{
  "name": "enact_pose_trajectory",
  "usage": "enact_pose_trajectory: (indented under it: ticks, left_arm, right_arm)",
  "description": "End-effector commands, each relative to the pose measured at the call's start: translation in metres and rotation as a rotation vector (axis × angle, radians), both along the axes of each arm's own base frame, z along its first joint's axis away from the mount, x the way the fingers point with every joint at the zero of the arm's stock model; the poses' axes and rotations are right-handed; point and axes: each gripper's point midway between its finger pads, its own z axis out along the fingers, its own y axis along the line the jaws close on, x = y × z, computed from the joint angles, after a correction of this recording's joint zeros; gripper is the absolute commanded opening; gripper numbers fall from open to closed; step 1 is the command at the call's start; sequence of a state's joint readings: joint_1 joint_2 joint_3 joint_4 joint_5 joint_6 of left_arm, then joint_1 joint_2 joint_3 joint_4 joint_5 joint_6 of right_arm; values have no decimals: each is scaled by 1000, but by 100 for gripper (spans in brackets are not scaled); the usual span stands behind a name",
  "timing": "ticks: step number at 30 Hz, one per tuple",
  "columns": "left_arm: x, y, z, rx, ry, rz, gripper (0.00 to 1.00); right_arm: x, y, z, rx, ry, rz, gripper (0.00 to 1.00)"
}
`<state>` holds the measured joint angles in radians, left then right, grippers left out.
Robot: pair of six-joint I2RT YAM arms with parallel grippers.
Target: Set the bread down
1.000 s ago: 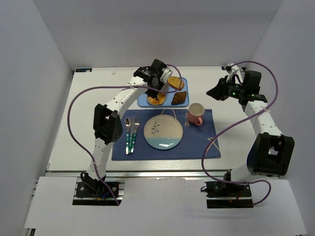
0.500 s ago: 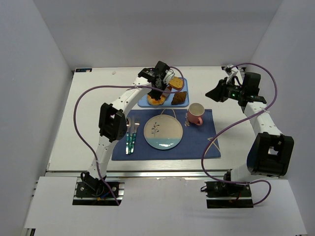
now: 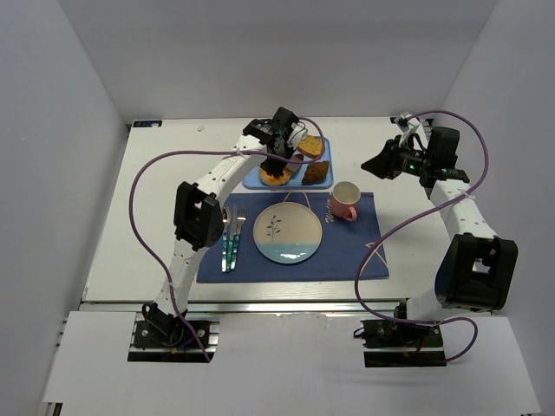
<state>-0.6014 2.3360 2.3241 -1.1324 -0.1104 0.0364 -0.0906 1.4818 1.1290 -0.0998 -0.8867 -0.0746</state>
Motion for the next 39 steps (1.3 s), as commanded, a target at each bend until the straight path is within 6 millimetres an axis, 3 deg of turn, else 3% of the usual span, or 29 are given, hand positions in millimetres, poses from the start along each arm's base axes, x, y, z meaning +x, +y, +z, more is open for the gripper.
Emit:
enact_pose_trajectory:
  ticks: [1,28,39]
  left_arm:
    - [-1,-8,18,-46,-20,-5,0]
    - [8,-17,-7,-50,0,1,0]
    - [25,-17,17,-101,-90,50,0]
  right_arm:
    - [2,1,3,19,-21,12,33]
    - [1,-2,4,23,-22,8,34]
    - [-3,-3,-1,23,-11,5,34]
